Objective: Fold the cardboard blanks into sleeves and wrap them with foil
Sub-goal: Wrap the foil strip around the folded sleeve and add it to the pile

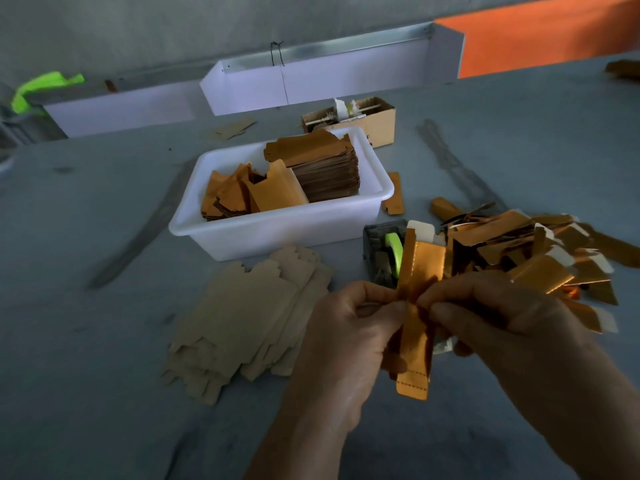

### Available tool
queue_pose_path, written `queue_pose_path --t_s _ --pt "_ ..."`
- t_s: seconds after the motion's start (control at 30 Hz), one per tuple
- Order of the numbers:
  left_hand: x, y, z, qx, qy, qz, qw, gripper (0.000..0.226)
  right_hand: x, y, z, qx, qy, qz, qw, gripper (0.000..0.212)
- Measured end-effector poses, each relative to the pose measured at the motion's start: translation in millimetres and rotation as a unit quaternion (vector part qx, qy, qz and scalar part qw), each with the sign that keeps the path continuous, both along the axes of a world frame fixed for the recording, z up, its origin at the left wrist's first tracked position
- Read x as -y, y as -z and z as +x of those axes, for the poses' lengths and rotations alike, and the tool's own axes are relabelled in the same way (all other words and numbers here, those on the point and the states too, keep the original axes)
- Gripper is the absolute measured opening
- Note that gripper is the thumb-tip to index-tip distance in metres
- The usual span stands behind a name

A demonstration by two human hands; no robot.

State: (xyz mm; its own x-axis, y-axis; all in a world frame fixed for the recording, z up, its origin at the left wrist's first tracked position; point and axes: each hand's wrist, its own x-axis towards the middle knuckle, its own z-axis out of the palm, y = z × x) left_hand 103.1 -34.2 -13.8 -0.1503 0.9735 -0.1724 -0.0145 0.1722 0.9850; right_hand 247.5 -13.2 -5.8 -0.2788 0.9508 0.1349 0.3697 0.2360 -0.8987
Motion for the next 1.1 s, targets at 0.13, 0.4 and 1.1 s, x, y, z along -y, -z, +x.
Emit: queue_pose_path --t_s 0.13,0.4,1.1 --pt "1 -2 1 0.011 0.01 -0.021 1.0 0.005 -3 -1 -1 0.041 -0.011 0.024 0.999 0.018" --pt "2 -2 1 -0.024 0.022 -0.027 0.999 0.008 -10 -4 -2 0.087 0.022 0.04 0.995 0.034" --pt "8 5 7 -0.071 -0.043 0.007 0.997 0.016 1 -14 -21 0.239 0.075 0.046 0.967 0.026"
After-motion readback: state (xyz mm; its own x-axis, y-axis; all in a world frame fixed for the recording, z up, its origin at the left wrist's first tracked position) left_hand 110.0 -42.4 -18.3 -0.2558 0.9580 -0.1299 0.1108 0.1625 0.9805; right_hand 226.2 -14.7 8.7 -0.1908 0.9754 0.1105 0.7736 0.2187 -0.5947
